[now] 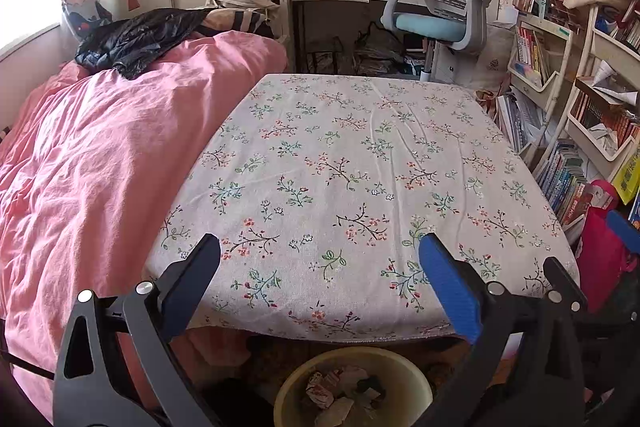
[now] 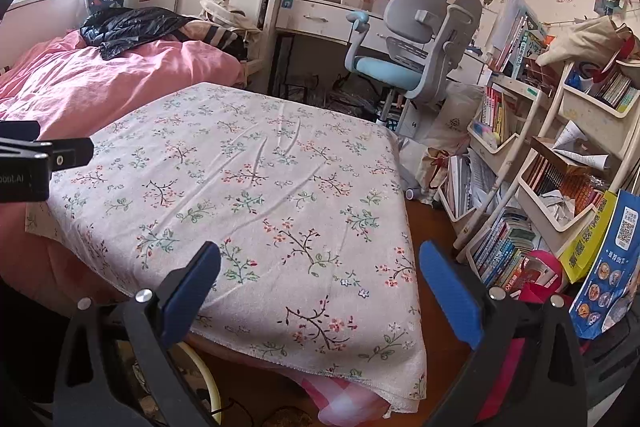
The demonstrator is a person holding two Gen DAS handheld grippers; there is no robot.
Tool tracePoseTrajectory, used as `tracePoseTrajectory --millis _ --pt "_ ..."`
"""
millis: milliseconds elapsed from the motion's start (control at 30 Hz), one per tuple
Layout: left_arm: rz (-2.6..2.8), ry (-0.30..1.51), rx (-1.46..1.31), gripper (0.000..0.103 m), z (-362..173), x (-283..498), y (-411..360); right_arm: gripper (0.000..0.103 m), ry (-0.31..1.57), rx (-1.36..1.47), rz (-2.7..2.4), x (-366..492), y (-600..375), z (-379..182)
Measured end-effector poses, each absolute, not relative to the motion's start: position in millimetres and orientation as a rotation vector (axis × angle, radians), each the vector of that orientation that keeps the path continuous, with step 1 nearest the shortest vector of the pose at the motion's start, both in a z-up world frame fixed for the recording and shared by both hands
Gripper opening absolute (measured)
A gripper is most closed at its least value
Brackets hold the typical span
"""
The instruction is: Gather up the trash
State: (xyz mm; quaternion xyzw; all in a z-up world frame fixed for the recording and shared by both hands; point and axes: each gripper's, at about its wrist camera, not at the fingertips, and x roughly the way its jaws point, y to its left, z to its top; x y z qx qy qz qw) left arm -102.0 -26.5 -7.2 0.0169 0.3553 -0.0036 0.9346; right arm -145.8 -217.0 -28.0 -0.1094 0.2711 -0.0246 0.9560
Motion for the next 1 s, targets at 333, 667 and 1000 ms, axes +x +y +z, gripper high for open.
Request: tracePoseTrajectory --millis 333,667,1000 --pt "-0.022 0.718 0.025 0.096 -7.9 -107.4 -28.1 0.096 0.525 -0.190 -0.060 -145.5 -217.4 -21.3" --pt "-0.035 0.722 0.005 0.096 -5.7 -109.2 -25.6 0.096 0.543 -0.188 -0.043 -143.5 -215.9 -22.6" --pt "-0.049 0.744 -0.005 0.096 -6.5 -109.9 -25.9 0.096 0.558 -0.190 -0.032 -142.1 -214.0 -24.2"
